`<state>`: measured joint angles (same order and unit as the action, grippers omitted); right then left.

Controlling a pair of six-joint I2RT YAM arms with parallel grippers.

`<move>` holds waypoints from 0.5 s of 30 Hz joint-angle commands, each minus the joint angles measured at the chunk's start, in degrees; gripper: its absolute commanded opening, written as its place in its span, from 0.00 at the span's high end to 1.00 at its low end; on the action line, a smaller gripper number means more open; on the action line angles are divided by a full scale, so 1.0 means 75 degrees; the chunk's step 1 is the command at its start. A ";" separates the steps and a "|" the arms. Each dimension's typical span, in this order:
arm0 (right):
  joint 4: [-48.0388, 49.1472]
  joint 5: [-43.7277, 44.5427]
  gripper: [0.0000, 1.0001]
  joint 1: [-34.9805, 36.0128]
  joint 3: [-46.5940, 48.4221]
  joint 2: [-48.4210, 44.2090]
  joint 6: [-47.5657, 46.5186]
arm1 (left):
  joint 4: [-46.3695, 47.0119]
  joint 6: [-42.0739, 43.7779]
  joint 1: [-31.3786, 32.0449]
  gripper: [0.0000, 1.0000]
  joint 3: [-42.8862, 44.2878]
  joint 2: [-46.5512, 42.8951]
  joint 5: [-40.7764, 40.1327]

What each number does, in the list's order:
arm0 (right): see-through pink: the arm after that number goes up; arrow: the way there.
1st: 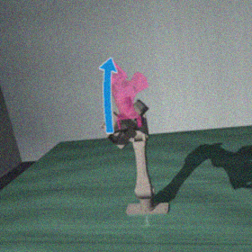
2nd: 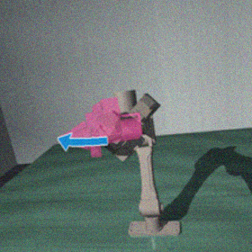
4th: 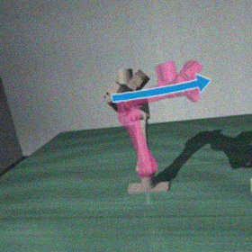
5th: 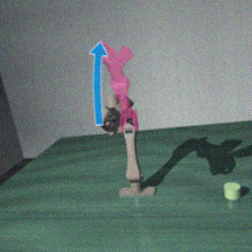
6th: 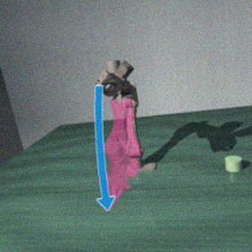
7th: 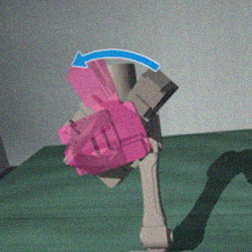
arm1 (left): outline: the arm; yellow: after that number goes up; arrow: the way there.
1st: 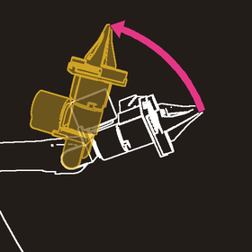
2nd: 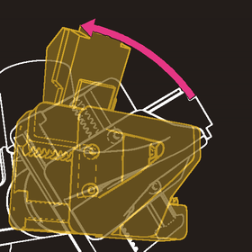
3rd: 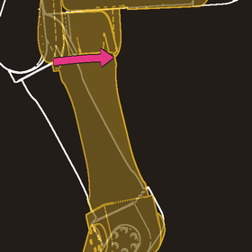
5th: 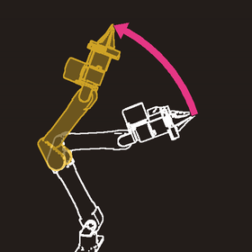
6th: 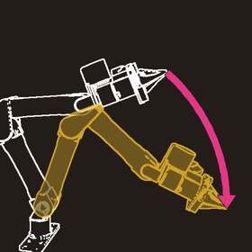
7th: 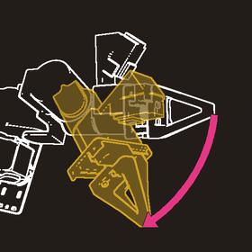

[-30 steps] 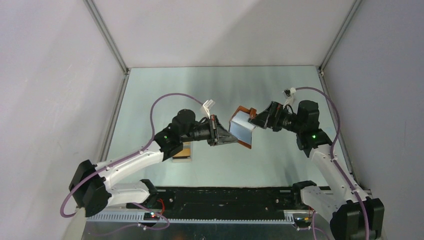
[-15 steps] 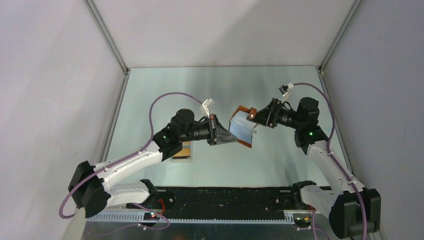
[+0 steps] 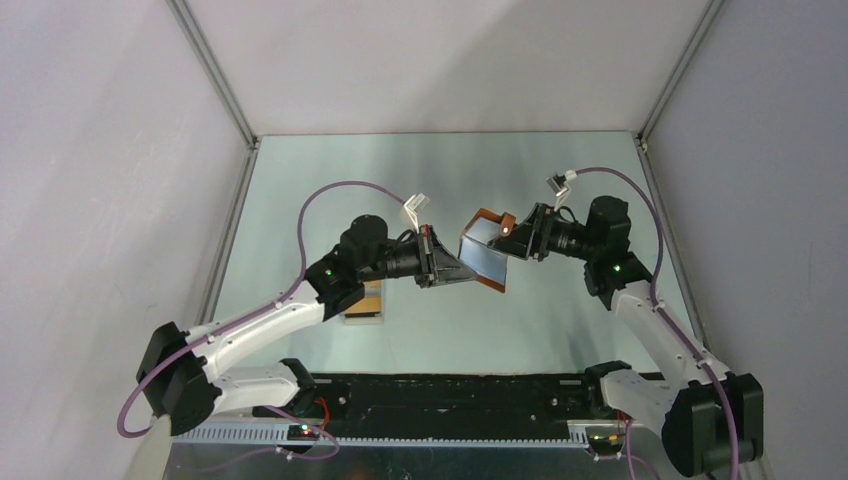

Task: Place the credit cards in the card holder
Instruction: Open the card holder.

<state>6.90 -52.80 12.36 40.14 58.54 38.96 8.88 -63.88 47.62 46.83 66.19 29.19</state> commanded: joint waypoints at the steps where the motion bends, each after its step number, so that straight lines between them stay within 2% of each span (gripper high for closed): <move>1: 0.0448 -0.0031 0.40 0.0161 0.0039 0.0244 -0.0119 | 0.0324 0.0255 -0.0005 1.00 0.0257 -0.0156 0.0210; 3: 0.0567 -0.0100 0.70 0.0122 0.0039 0.0369 -0.0066 | 0.0321 0.0358 0.0000 1.00 0.0134 -0.0173 0.0196; 4: 0.0591 -0.0122 0.77 0.0060 0.0039 0.0490 -0.0029 | 0.0318 0.0424 -0.0007 0.96 0.0074 -0.0187 0.0185; 5: 0.0607 -0.0153 0.88 0.0021 0.0039 0.0555 0.0037 | 0.0287 0.0529 -0.0025 0.80 -0.0091 -0.0212 0.0101; 6: 0.0599 -0.0178 0.91 -0.0053 0.0039 0.0677 0.0063 | 0.0248 0.0578 -0.0074 0.71 -0.0179 -0.0262 0.0044; 7: 0.0518 -0.0173 0.96 -0.0089 0.0039 0.0730 0.0059 | 0.0096 0.0610 -0.0118 0.50 -0.0380 -0.0302 -0.0145; 8: 0.0444 -0.0147 0.98 -0.0124 0.0039 0.0809 0.0036 | -0.0046 0.0757 -0.0186 0.43 -0.0470 -0.0446 -0.0331; 10: 0.0193 -0.0001 1.00 -0.0149 0.0039 0.0882 -0.0063 | -0.0761 0.1210 -0.0226 0.21 -0.0610 -0.0743 -0.1143; 12: -0.0104 0.0159 1.00 -0.0107 0.0033 0.0913 -0.0211 | -0.1769 0.1633 -0.0221 0.15 -0.0539 -0.1005 -0.2227; 15: -0.0541 0.0462 1.00 0.0039 0.0038 0.0974 -0.0568 | -0.2083 0.1931 -0.0241 0.13 -0.0536 -0.1217 -0.3112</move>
<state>5.76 -51.70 11.60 40.07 65.67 38.28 -0.95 -55.88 46.30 42.00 60.73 17.93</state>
